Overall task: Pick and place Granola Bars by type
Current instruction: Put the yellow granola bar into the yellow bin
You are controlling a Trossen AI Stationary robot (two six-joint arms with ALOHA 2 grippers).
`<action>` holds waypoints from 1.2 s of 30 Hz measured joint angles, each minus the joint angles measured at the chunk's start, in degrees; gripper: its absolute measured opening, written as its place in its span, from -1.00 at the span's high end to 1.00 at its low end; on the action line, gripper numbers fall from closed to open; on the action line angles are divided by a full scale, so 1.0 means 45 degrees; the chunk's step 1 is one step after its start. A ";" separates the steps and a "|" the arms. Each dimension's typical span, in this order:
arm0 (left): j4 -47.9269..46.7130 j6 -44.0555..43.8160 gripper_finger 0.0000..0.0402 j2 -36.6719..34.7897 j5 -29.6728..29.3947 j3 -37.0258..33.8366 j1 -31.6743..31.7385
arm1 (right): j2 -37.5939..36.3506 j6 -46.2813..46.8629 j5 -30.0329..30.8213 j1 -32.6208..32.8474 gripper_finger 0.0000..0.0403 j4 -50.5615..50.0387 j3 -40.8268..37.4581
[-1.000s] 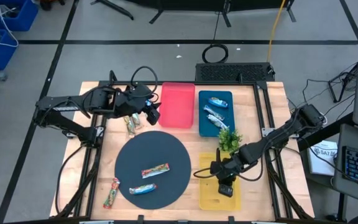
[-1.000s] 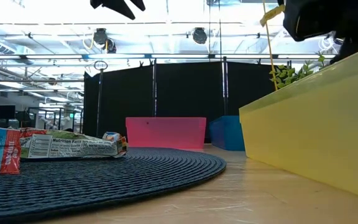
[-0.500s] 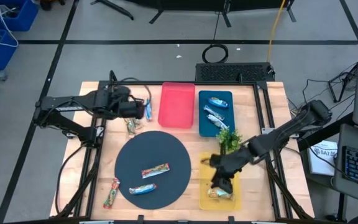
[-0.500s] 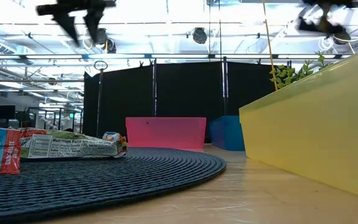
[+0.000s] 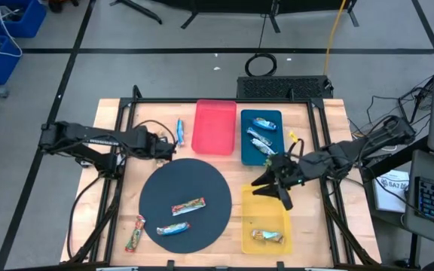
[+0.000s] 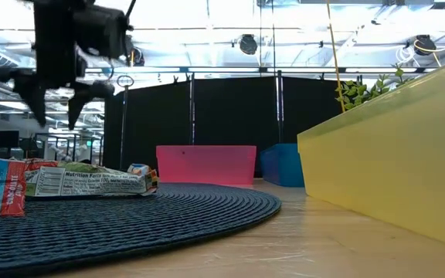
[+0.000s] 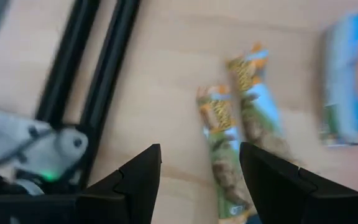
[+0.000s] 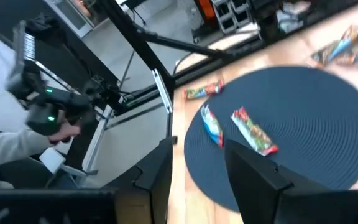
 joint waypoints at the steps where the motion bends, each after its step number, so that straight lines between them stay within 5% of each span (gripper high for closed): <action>1: 0.0513 -0.0148 -0.12 -0.0003 0.0178 -0.0378 0.0010 | -0.0083 -0.0212 -0.0013 -0.0005 0.32 0.0005 0.0000; 9: 0.5570 -0.0217 -0.12 -0.0009 0.1157 -0.2643 0.0042 | -0.0373 -0.0995 -0.0390 -0.0002 0.33 -0.0125 0.0000; 30: 0.8094 -0.1107 -0.10 -0.0043 0.1612 -0.4757 0.0234 | -0.0388 -0.0952 -0.1039 -0.0273 0.35 -0.0084 0.0000; 36: 0.7873 -0.0341 0.48 -0.0056 0.2076 -0.4492 0.0228 | -0.0388 -0.1176 -0.0986 -0.0538 0.36 0.0217 0.0000</action>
